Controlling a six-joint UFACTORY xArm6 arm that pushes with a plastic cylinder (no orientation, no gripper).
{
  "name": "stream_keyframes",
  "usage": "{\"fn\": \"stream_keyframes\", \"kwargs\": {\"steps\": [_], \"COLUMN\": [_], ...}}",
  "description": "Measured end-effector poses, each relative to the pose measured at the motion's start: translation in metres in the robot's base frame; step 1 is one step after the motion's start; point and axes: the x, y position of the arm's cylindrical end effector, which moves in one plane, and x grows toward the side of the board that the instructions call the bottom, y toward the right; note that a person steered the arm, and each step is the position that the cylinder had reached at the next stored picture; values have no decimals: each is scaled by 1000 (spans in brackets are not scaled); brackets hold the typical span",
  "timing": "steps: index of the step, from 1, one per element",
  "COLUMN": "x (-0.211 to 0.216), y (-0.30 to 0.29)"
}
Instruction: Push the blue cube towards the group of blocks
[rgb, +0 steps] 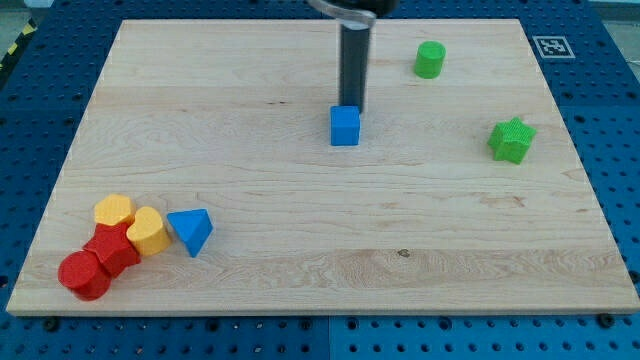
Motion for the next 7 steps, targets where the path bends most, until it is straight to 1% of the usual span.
{"fn": "stream_keyframes", "kwargs": {"steps": [1, 2, 3, 4, 5, 6, 7], "x": [19, 34, 34, 32, 5, 2, 17], "y": [21, 3, -20, -27, -44, -52, -52]}}
